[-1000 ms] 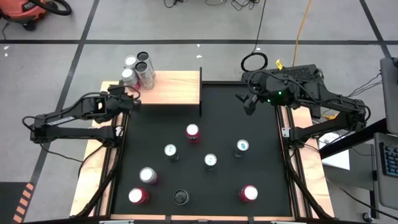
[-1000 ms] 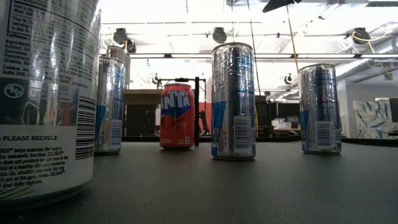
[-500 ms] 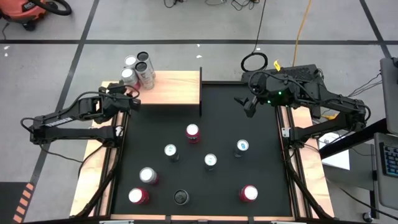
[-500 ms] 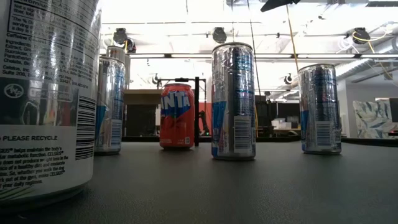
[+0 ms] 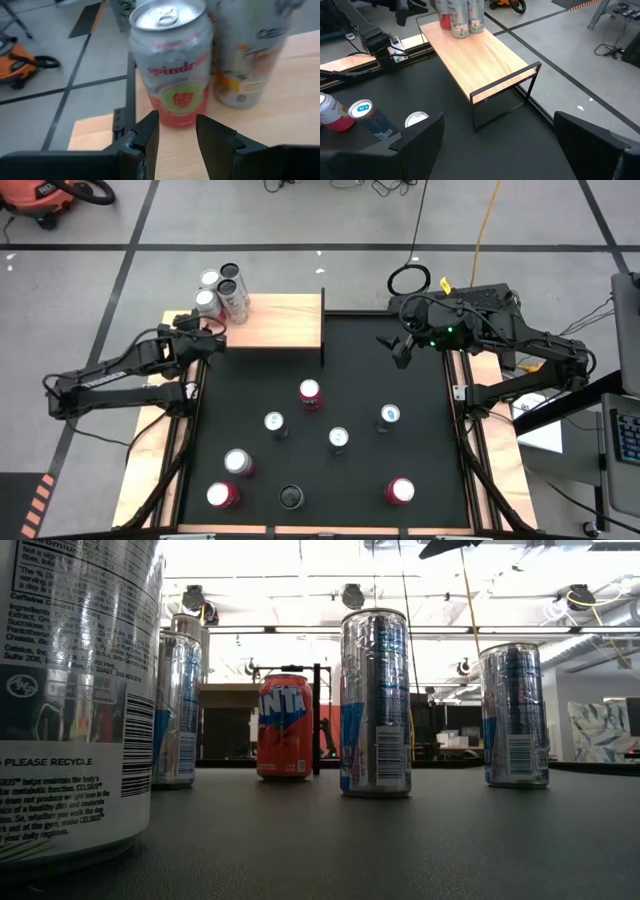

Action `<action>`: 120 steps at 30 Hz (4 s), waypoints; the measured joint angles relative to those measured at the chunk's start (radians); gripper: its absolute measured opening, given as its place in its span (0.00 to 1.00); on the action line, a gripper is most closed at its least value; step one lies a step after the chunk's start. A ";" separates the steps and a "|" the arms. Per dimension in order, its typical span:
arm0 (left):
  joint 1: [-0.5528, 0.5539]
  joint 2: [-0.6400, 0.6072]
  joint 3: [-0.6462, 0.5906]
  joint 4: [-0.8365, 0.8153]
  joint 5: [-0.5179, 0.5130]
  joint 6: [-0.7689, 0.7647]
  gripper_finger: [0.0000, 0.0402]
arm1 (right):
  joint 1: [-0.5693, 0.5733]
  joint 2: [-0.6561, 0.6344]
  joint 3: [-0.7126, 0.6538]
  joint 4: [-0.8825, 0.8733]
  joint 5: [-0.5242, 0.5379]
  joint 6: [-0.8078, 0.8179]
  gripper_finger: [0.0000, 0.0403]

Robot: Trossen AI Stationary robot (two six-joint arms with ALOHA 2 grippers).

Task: Place canned beverage on shelf
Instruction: Put the right pink soda can on the shelf aligned with the other pink soda can, then put the pink soda can on the shelf aligned with the other pink soda cans

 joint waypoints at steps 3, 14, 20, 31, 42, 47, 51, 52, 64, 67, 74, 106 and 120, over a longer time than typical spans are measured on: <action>0.027 0.001 -0.021 0.053 0.014 0.008 0.33 | 0.000 0.000 0.000 0.000 0.000 0.000 0.87; 0.091 0.008 -0.030 0.101 0.014 0.017 0.33 | -0.003 0.000 0.000 0.000 0.004 0.007 0.87; 0.115 0.022 -0.030 0.137 0.035 0.030 0.33 | -0.028 0.000 0.000 0.000 0.005 0.005 0.88; 0.158 0.082 -0.030 0.200 0.044 0.042 0.33 | -0.050 0.000 0.000 0.000 0.002 0.004 0.88; 0.171 0.094 -0.030 0.205 0.044 0.041 0.33 | -0.051 0.000 0.000 0.000 0.001 0.004 0.88; 0.171 0.094 -0.030 0.222 0.044 0.043 0.33 | -0.053 0.000 0.000 0.000 0.001 0.004 0.88; 0.171 0.091 -0.028 0.222 0.059 0.043 0.33 | -0.053 0.000 0.000 0.000 0.000 0.004 0.88; 0.169 0.088 -0.021 0.216 0.070 0.043 0.33 | -0.053 0.000 0.000 0.000 -0.002 0.004 0.88; 0.063 0.054 0.234 0.007 0.215 0.036 0.33 | -0.053 0.000 0.000 -0.016 -0.004 0.019 0.87; 0.030 0.053 0.307 -0.039 0.323 0.035 0.33 | -0.053 -0.001 0.000 -0.026 -0.073 0.075 0.87; -0.030 0.054 0.443 -0.237 0.546 -0.056 0.33 | -0.039 0.007 0.000 -0.121 -0.239 0.151 0.87; -0.254 0.091 0.498 -0.096 0.950 -0.070 0.33 | 0.051 0.000 0.000 -0.272 -0.573 0.043 0.87; -0.348 0.178 0.498 0.010 1.292 0.028 0.33 | 0.052 0.046 0.000 -0.264 -0.424 0.120 0.87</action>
